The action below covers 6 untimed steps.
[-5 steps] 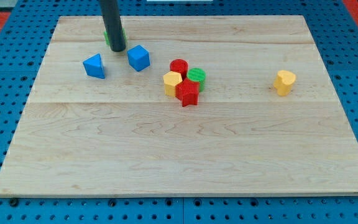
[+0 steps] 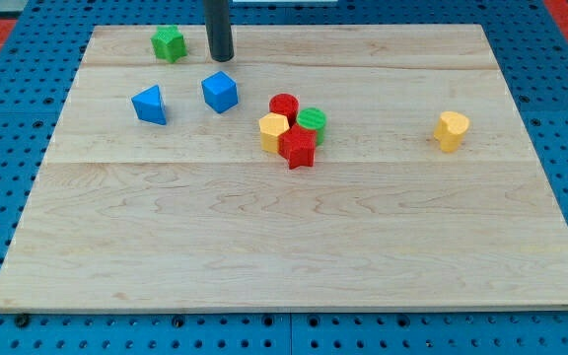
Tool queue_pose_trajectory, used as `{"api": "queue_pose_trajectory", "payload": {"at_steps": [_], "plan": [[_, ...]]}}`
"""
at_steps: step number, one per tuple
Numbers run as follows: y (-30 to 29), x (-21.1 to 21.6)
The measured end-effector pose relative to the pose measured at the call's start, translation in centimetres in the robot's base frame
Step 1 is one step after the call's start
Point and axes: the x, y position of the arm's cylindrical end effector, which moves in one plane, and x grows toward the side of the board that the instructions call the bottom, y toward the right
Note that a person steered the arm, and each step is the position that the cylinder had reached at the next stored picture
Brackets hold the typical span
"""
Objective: Move your arm towards the blue cube
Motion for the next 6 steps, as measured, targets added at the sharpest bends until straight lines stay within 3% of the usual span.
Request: {"api": "queue_pose_trajectory", "payload": {"at_steps": [2,5,6], "plan": [[-0.7,-2.2],[-2.9,0.1],[6.1,0.9]]}}
